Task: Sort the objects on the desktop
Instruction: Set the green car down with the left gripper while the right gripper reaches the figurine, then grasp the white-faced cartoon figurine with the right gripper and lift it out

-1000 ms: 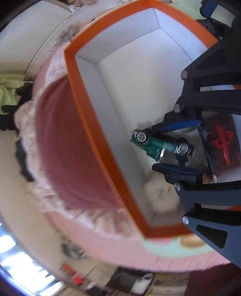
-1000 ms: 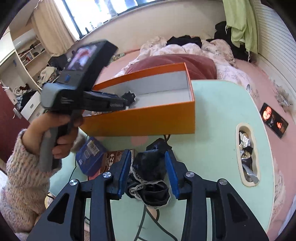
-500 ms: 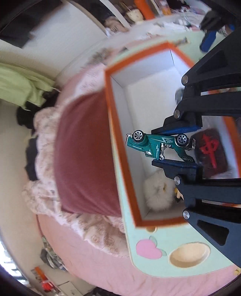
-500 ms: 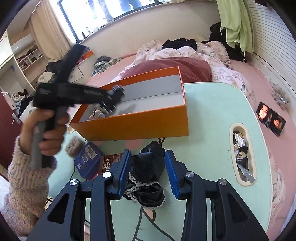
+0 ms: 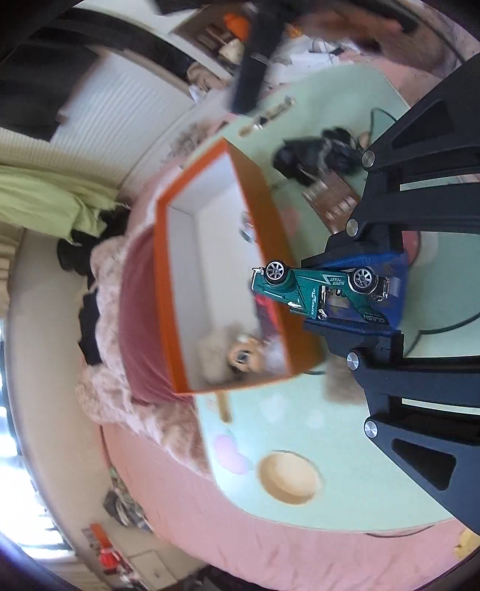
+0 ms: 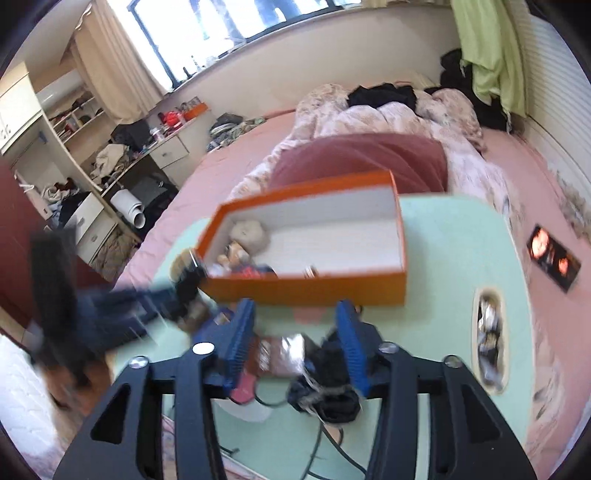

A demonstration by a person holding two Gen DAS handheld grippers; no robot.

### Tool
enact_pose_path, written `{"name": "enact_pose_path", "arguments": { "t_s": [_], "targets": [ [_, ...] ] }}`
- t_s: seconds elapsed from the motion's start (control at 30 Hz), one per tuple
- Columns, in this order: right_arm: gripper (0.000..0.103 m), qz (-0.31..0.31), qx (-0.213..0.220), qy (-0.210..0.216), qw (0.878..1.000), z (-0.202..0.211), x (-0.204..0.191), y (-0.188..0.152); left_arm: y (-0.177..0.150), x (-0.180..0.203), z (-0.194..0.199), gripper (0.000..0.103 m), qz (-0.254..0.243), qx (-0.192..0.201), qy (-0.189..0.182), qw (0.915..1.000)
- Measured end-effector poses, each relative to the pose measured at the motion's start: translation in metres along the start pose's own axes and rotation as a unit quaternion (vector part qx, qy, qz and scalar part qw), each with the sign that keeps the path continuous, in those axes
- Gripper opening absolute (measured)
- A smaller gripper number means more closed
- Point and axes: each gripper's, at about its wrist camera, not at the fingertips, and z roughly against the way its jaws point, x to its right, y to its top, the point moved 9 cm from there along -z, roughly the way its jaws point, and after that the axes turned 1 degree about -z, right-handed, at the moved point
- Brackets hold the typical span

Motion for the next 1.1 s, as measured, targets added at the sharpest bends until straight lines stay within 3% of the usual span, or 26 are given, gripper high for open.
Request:
{"name": "enact_pose_path", "arguments": {
  "t_s": [0.03,0.1,0.2,0.3,0.37,0.57,0.7,0.9,0.97,1.1],
  "targets": [
    [0.059,0.002,-0.004,0.001,1.000,-0.002,-0.005,0.010,-0.006,0.000,-0.004,0.024,0.005,-0.003,-0.013,0.9999],
    [0.059,0.008,-0.019,0.000,1.000,-0.012,-0.015,0.029,-0.016,0.002,-0.015,0.024,0.017,-0.022,-0.038,0.9989],
    [0.059,0.015,-0.101,-0.002,0.995,-0.052,-0.029,0.040,-0.027,0.003,-0.022,0.024,0.018,-0.028,-0.041,0.9986],
    [0.059,-0.011,-0.209,0.059,0.976,-0.098,-0.045,0.033,-0.030,0.000,-0.018,0.024,0.019,-0.025,-0.039,0.9987],
    [0.059,-0.029,-0.253,0.070,0.964,-0.123,-0.049,0.028,-0.030,-0.008,-0.015,0.024,0.027,-0.013,-0.028,0.9992],
    [0.059,-0.062,-0.270,0.063,0.959,-0.165,-0.061,0.034,-0.025,-0.035,-0.016,0.025,0.077,0.005,0.012,0.9970],
    [0.059,-0.056,-0.275,0.034,0.959,-0.185,-0.073,0.033,-0.026,-0.055,-0.017,0.025,0.097,0.009,0.070,0.9928],
    [0.055,-0.044,-0.287,-0.024,0.956,-0.215,-0.066,0.021,-0.027,-0.045,-0.019,0.045,0.081,0.006,0.039,0.9959],
    [0.044,-0.018,-0.270,-0.043,0.962,-0.216,-0.062,0.024,-0.027,-0.041,-0.021,0.051,0.074,0.009,0.038,0.9965],
    [0.042,0.033,-0.242,-0.075,0.967,-0.214,-0.063,0.026,-0.026,-0.038,-0.019,0.052,0.080,0.011,0.020,0.9965]
  ]
}}
